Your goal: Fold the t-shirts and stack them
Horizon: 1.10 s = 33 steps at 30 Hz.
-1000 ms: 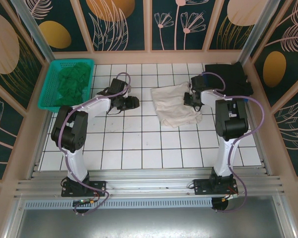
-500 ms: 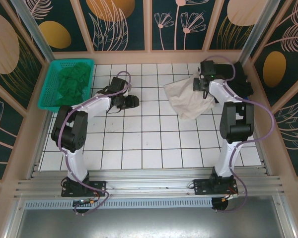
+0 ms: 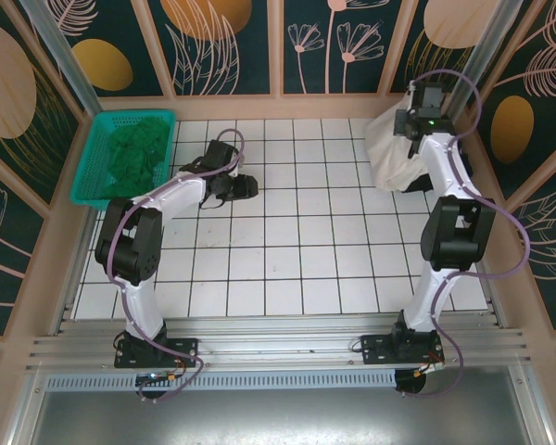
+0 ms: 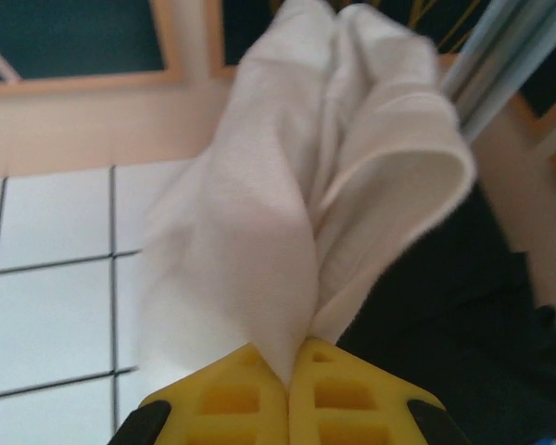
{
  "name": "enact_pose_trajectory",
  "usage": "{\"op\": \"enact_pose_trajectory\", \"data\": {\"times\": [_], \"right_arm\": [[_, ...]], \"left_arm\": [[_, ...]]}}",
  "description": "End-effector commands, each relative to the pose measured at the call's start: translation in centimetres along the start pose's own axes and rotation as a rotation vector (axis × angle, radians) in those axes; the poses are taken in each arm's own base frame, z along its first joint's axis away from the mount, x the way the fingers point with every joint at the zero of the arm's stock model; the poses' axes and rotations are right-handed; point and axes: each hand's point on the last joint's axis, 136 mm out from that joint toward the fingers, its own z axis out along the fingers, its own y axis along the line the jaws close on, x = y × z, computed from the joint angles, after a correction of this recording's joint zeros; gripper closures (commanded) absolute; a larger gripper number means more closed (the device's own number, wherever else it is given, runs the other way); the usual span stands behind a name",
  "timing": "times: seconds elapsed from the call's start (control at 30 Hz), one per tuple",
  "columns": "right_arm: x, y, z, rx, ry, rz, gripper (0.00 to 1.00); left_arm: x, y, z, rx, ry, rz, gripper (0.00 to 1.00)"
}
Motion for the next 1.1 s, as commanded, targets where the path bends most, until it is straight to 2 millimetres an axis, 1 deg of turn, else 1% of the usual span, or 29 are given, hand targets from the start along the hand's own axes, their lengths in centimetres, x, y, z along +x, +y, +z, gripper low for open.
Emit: {"op": "enact_pose_trajectory", "data": {"times": [0.0, 0.03, 0.1, 0.17, 0.23, 0.3, 0.37, 0.43, 0.5, 0.63, 0.73, 0.8, 0.83, 0.9, 0.93, 0.97, 1.0, 1.03, 1.07], "right_arm": [[-4.2, -3.4, -0.3, 0.088, -0.182, 0.007, 1.00], [-4.5, -3.9, -0.5, 0.096, -0.215, 0.008, 1.00], [-4.1, -4.2, -0.7, 0.083, -0.216, 0.026, 1.00], [-2.9, -4.7, -0.9, 0.115, -0.233, 0.025, 1.00], [-1.8, -5.7, -1.2, 0.137, -0.269, 0.030, 1.00], [-0.8, -6.5, -1.4, 0.131, -0.291, 0.040, 1.00], [0.1, -8.0, -0.6, 0.117, -0.303, 0.080, 1.00], [1.1, -9.7, 0.9, 0.132, -0.271, 0.107, 1.00], [1.8, -10.4, 2.0, 0.104, -0.276, 0.112, 1.00], [1.8, -12.4, 3.5, 0.093, -0.298, 0.141, 1.00], [1.3, -13.3, 4.0, 0.047, -0.310, 0.162, 1.00], [1.4, -13.8, 4.7, 0.008, -0.303, 0.178, 1.00], [1.6, -13.7, 5.3, -0.035, -0.293, 0.185, 1.00], [2.9, -13.7, 6.9, -0.050, -0.247, 0.189, 1.00], [3.6, -13.8, 7.9, -0.048, -0.215, 0.190, 0.99], [4.4, -14.3, 8.9, -0.034, -0.177, 0.206, 0.94], [4.9, -14.8, 9.5, -0.020, -0.151, 0.222, 0.88], [5.7, -15.3, 10.0, -0.007, -0.116, 0.236, 0.79], [6.0, -15.8, 10.1, 0.024, -0.097, 0.247, 0.71]], "left_arm": [[-0.9, -0.2, -1.3, -0.011, -0.020, 0.019, 0.51], [-0.9, -0.2, -1.2, -0.009, -0.018, 0.019, 0.51], [-0.8, -0.3, -1.2, -0.004, -0.015, 0.017, 0.51], [-0.8, -0.3, -1.2, -0.002, -0.017, 0.019, 0.51], [-1.0, -0.4, -1.1, -0.001, -0.014, 0.019, 0.51], [-0.9, -0.6, -1.1, 0.011, -0.009, 0.019, 0.51], [-1.0, -0.7, -1.1, 0.015, -0.012, 0.020, 0.51], [-1.1, -0.8, -1.2, 0.017, -0.015, 0.019, 0.51], [-1.1, -0.9, -1.2, 0.021, -0.016, 0.016, 0.51], [-1.2, -0.7, -1.3, 0.011, -0.016, 0.017, 0.51], [-1.5, -0.8, -1.5, 0.001, -0.019, 0.021, 0.51], [-1.6, -0.7, -1.6, -0.007, -0.021, 0.022, 0.51], [-1.7, -0.7, -1.6, -0.008, -0.022, 0.023, 0.51], [-1.8, -0.8, -1.7, -0.004, -0.025, 0.021, 0.51], [-1.8, -0.8, -1.7, -0.002, -0.026, 0.017, 0.51], [-1.7, -0.8, -1.6, 0.000, -0.024, 0.016, 0.51], [-1.6, -0.8, -1.6, 0.002, -0.023, 0.015, 0.51], [-1.5, -0.7, -1.6, 0.000, -0.021, 0.014, 0.51], [-1.4, -0.7, -1.6, -0.003, -0.020, 0.015, 0.51]]}}
